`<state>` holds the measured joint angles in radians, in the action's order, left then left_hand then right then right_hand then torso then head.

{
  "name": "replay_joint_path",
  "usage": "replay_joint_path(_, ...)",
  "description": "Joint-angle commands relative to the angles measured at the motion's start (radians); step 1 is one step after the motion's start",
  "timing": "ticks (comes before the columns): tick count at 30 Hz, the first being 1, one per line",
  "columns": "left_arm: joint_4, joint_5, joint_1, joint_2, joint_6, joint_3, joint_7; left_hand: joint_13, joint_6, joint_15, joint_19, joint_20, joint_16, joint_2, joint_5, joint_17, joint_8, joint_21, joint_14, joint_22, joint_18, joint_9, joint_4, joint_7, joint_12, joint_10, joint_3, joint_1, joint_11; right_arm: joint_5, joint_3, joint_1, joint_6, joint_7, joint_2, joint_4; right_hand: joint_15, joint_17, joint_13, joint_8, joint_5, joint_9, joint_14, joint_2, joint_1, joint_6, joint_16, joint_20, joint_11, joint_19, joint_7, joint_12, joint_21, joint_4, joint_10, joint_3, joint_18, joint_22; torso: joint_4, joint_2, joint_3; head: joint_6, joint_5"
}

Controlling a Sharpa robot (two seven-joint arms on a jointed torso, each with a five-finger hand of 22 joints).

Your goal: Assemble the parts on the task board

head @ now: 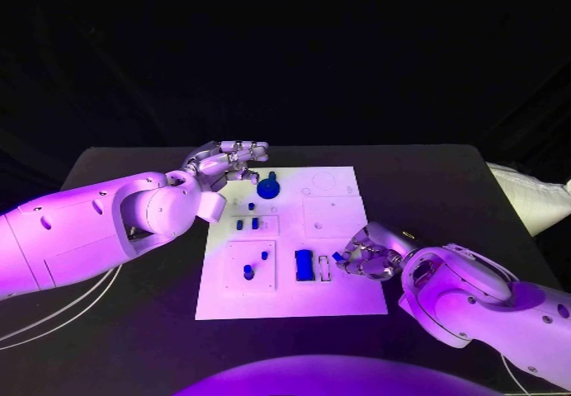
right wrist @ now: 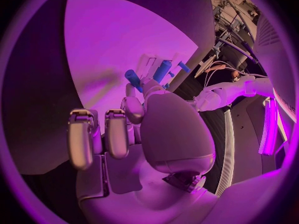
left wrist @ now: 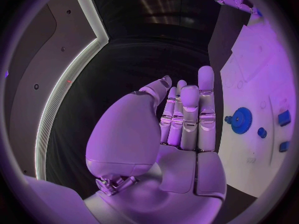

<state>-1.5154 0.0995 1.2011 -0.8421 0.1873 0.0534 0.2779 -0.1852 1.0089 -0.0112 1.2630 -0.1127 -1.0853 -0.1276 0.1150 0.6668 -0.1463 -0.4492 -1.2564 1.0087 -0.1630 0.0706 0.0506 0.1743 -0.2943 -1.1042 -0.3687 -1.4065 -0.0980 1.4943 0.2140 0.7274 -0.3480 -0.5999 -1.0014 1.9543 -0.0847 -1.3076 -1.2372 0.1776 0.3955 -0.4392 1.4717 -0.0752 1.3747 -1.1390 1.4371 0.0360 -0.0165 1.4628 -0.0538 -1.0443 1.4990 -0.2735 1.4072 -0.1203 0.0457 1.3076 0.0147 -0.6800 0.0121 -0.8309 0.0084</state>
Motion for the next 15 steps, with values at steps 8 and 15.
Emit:
replay_joint_path(8,-0.004,-0.004,-0.001,0.003,-0.02,-0.001,0.002,-0.001,-0.005,-0.002,-0.006,0.001,-0.001,0.009,0.004,-0.001,-0.004,0.004,0.008,-0.001,-0.018,0.001,-0.002,0.001,-0.002,0.007,0.003,0.002,0.001,-0.165,-0.002,0.001,-0.009,-0.01,0.032,-0.008,0.002,-0.063,-0.003,0.005,0.019,-0.008,0.061,-0.001,-0.023,0.008,0.0,-0.006,-0.004,0.026,-0.001,-0.001,0.0,-0.01,0.013,-0.001,-0.014,0.151,0.0016,0.0,0.0002,-0.002,0.001)
replay_joint_path(15,-0.005,-0.004,-0.001,0.002,-0.021,-0.001,0.002,-0.001,-0.005,-0.002,-0.006,0.001,-0.001,0.009,0.004,-0.001,-0.004,0.004,0.008,-0.001,-0.018,0.001,-0.002,0.001,-0.002,0.007,0.003,0.002,0.001,-0.168,-0.003,0.0,0.015,-0.014,0.058,-0.03,0.002,-0.064,-0.007,0.006,0.047,-0.019,0.061,0.0,-0.052,0.006,0.0,-0.005,-0.004,0.027,-0.001,-0.004,0.0,-0.014,0.016,0.009,-0.014,0.152,0.0011,0.0,-0.0002,-0.003,0.004)
